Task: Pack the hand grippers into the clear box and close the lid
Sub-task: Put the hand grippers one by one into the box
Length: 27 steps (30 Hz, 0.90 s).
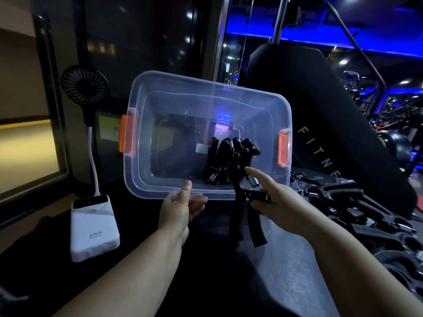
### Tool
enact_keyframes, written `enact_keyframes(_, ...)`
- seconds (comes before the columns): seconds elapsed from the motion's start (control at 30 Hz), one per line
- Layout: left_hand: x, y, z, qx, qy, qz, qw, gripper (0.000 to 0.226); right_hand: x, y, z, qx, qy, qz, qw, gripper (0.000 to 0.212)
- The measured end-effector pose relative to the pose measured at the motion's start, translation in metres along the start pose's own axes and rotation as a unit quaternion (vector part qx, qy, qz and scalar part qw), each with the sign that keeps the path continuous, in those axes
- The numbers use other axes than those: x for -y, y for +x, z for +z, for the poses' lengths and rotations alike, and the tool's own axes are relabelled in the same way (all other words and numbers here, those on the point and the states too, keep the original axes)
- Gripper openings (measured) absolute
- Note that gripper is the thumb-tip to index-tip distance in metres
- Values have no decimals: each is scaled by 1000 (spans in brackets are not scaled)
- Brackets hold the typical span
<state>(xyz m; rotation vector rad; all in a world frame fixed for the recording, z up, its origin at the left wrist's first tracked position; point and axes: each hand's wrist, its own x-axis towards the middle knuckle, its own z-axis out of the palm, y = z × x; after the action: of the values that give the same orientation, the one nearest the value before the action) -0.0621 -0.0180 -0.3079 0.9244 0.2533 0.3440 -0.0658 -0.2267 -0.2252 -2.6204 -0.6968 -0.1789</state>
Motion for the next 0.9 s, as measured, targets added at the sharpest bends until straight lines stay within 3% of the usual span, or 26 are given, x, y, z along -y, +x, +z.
enact_keyframes(0.17, 0, 0, 0, 4, -7, 0, 1000, 29, 9, 17, -7, -101, 63, -34, 992, 79)
enact_keyframes(0.47, -3, -2, 0, 20, 12, 3, 1000, 34, 32, 73, -16, -203, 110, 16, 973, 71)
enact_keyframes(0.9, -1, 3, 3, 7, -10, 7, 1000, 24, 36, 157, 46, -125, 14, 72, 989, 75)
